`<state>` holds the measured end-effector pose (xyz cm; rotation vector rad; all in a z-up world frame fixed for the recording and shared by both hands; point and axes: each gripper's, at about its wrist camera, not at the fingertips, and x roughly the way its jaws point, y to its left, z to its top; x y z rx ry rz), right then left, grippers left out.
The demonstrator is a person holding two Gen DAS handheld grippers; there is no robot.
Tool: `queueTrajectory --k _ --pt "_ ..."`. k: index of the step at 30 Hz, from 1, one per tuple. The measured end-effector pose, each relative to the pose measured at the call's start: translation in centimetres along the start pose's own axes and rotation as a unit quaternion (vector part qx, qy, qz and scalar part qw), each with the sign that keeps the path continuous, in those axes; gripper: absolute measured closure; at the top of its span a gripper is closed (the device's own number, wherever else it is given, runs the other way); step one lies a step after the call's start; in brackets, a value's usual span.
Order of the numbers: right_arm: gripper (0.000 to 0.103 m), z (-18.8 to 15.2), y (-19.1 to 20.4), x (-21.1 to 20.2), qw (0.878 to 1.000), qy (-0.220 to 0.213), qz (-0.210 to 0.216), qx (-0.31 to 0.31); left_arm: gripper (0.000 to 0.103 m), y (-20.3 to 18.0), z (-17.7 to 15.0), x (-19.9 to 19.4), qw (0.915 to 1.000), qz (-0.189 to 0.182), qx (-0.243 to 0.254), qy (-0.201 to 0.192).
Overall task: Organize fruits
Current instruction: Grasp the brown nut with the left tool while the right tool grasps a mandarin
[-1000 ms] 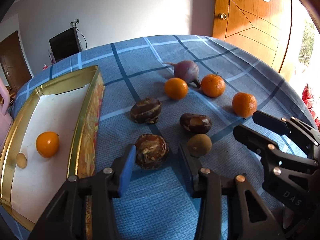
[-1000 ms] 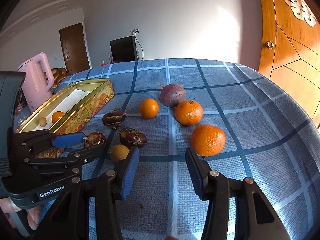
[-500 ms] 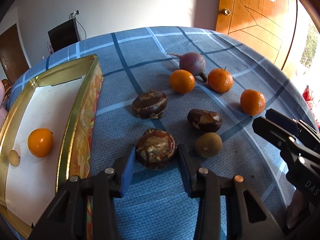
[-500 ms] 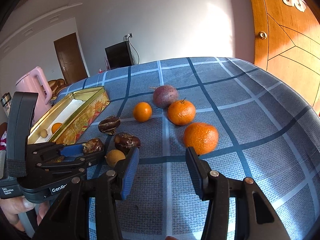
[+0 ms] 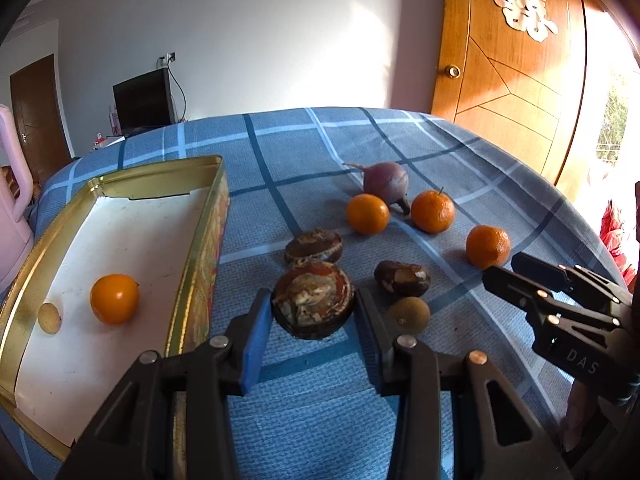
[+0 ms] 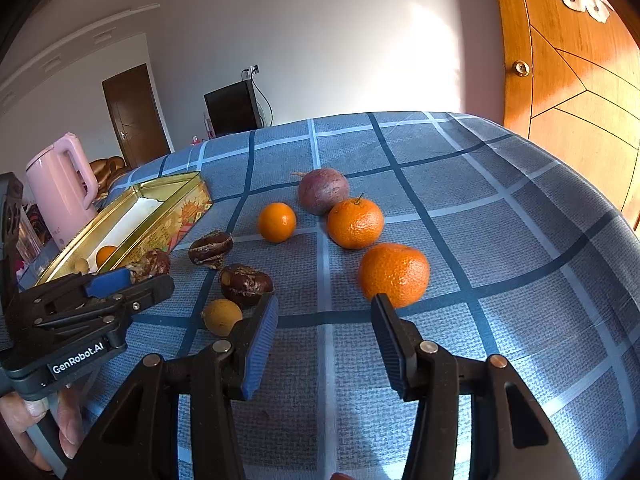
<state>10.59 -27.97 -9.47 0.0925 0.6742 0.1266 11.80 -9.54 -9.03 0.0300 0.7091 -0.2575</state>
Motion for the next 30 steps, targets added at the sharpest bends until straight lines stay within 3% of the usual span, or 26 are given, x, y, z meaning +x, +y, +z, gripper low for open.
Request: queueTrajectory --k 13,21,30 --pt "0.053 1.4 -1.1 -0.2 0.997 0.000 -0.078 -0.011 0.060 0.3 0.0 -0.3 1.0000 0.001 -0.004 -0.007" --pt "0.053 3.8 -2.4 1.8 0.997 0.021 -0.074 0.018 0.060 0.3 -0.1 -0.3 1.0000 0.003 -0.005 -0.007" --pt "0.052 3.2 -2.5 4.6 0.995 0.062 -0.067 0.028 0.060 0.3 -0.1 -0.3 1.0000 0.002 -0.007 -0.005"
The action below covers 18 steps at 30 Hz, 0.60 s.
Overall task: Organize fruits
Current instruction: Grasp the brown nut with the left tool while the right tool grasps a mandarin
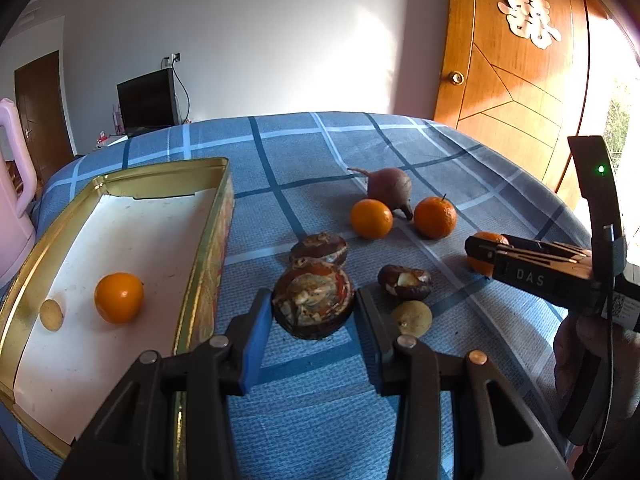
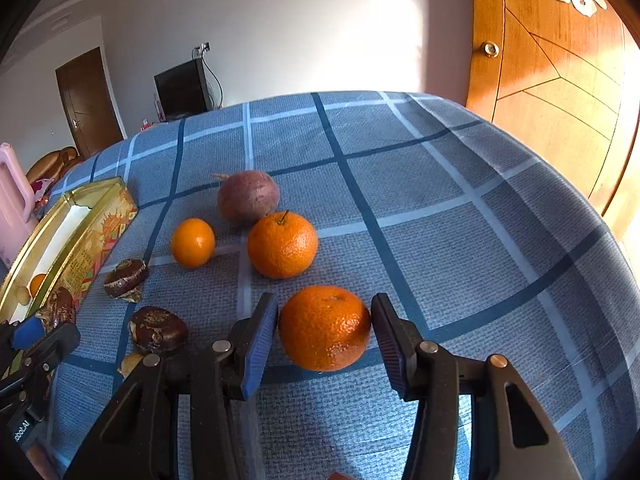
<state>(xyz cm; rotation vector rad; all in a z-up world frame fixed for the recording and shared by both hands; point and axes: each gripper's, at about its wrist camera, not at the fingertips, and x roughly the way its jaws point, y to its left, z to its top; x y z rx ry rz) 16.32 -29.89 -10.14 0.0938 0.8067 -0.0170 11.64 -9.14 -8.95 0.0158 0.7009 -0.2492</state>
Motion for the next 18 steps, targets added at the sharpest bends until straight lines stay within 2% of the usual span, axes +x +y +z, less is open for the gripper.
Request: queueTrajectory --k 6,11,18 --pt "0.054 -0.1 -0.9 1.3 0.999 0.034 0.029 0.022 0.060 -0.1 0.0 -0.1 1.0000 0.001 -0.001 -0.004" --pt "0.055 -0.2 -1.1 0.9 0.998 0.025 0.044 0.026 0.060 -0.1 -0.1 -0.5 0.9999 0.002 -0.001 -0.013" --pt "0.055 -0.4 -0.7 -0.7 0.999 -0.008 0.050 0.018 0.060 -0.3 -0.1 -1.0 0.9995 0.009 0.004 -0.030"
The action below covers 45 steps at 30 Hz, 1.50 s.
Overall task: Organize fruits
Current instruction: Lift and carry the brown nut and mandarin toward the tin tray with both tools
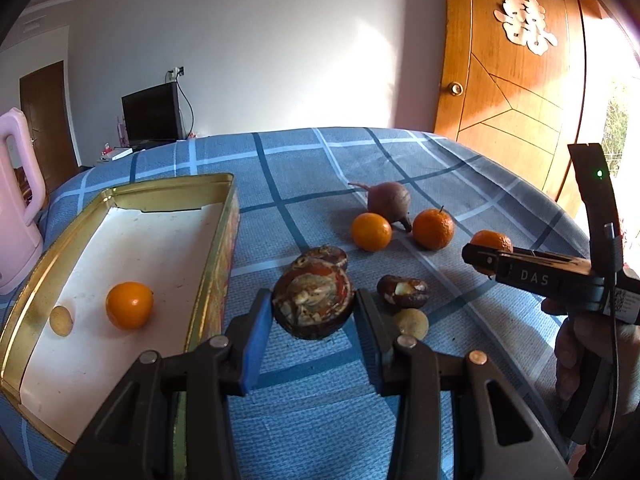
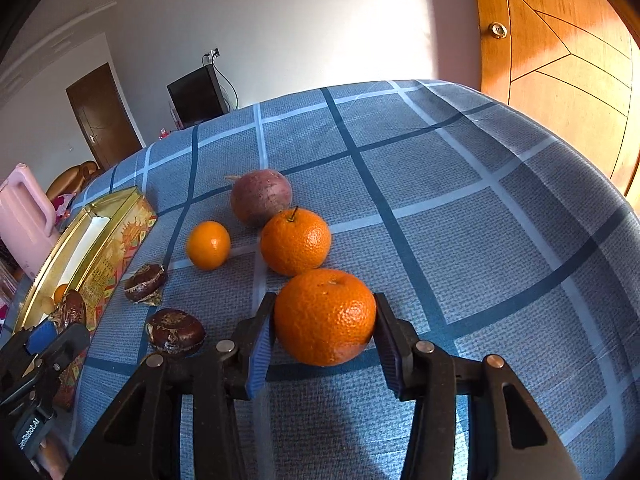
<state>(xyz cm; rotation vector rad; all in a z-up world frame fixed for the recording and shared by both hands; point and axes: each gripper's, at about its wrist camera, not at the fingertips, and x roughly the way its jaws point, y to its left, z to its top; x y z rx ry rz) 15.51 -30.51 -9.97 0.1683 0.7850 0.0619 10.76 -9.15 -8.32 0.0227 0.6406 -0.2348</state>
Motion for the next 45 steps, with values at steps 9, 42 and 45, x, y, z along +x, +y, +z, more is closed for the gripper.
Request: queueTrajectory --k 9,42,45 --pt "0.055 -0.1 0.9 -1.6 0.999 -0.040 0.008 -0.022 0.060 0.2 0.0 -0.7 0.9998 0.001 -0.007 -0.017" --pt "0.055 -1.2 4.4 -5.3 0.983 -0.147 -0.006 -0.112 0.060 0.5 -0.4 -3.6 0.9953 0.012 -0.007 -0.096" --pt "0.055 -1.4 4.9 -5.5 0.981 -0.154 0.000 -0.120 0.060 0.6 -0.5 -3.9 0.9944 0.016 -0.005 -0.104"
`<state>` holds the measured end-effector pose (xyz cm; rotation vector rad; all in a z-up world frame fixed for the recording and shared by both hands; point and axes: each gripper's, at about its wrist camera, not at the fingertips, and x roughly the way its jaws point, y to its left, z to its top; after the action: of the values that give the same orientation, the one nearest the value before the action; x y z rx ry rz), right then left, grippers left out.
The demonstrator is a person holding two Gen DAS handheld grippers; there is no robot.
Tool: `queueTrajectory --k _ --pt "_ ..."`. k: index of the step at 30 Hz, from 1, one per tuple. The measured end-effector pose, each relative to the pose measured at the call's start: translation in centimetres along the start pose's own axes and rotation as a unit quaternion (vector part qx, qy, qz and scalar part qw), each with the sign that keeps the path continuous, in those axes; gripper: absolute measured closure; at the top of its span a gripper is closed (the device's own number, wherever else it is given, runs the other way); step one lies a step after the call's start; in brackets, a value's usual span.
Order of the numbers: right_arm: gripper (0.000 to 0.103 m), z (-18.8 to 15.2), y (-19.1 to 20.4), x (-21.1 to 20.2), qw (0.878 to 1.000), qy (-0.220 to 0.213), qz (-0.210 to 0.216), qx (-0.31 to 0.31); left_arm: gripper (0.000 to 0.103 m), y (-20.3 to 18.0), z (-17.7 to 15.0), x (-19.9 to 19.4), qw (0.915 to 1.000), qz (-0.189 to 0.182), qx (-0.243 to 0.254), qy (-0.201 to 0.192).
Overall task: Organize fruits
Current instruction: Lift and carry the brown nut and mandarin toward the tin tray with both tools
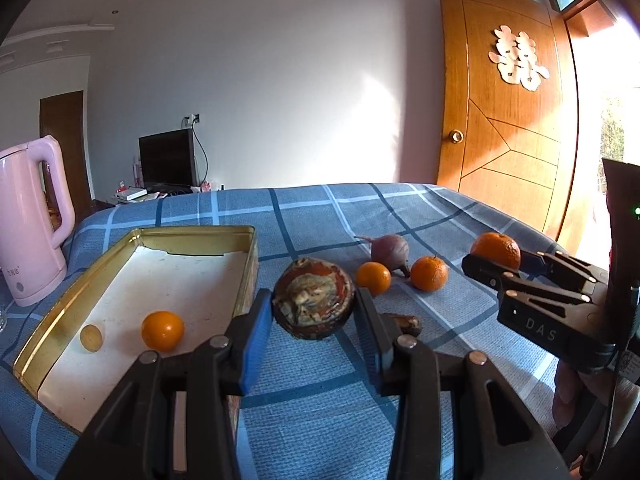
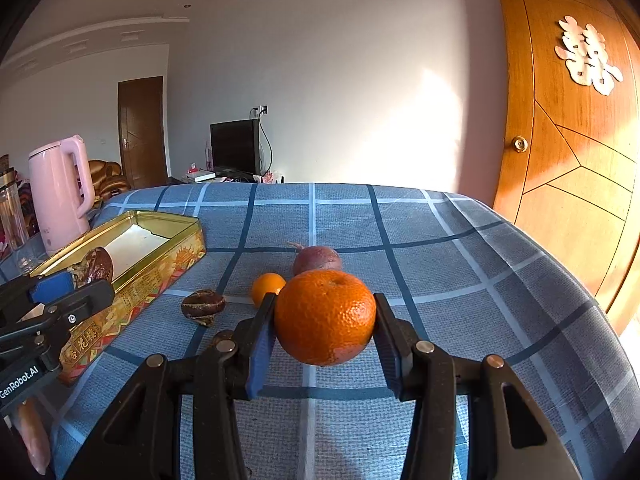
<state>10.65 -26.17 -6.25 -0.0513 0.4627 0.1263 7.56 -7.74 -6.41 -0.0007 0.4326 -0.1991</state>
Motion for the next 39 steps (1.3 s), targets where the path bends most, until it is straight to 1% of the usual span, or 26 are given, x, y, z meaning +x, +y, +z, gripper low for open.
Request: queueTrajectory --k 8,22,26,39 --pt "0.055 -0.1 0.6 -0.7 1.000 -0.019 0.008 -0.004 0.060 0.3 0.0 -0.5 0.9999 0.003 -0.007 -0.014" --pt "0.055 -0.2 0.6 -2.3 0.998 -0.061 0.001 -0.004 0.060 0.0 -0.1 -1.5 0.9992 0.013 -0.005 -0.038" --pt "0.055 -0.1 0.7 -2.5 0.998 -0.065 -0.001 -0.008 0.060 0.0 -0.1 -1.8 0.9987 0.020 -0.003 -0.047" --pt "0.055 -0.1 1.0 -2.6 0.998 -0.066 0.006 -0.011 0.060 0.5 -0.1 -1.9 0.9980 0.046 0.001 -0.044"
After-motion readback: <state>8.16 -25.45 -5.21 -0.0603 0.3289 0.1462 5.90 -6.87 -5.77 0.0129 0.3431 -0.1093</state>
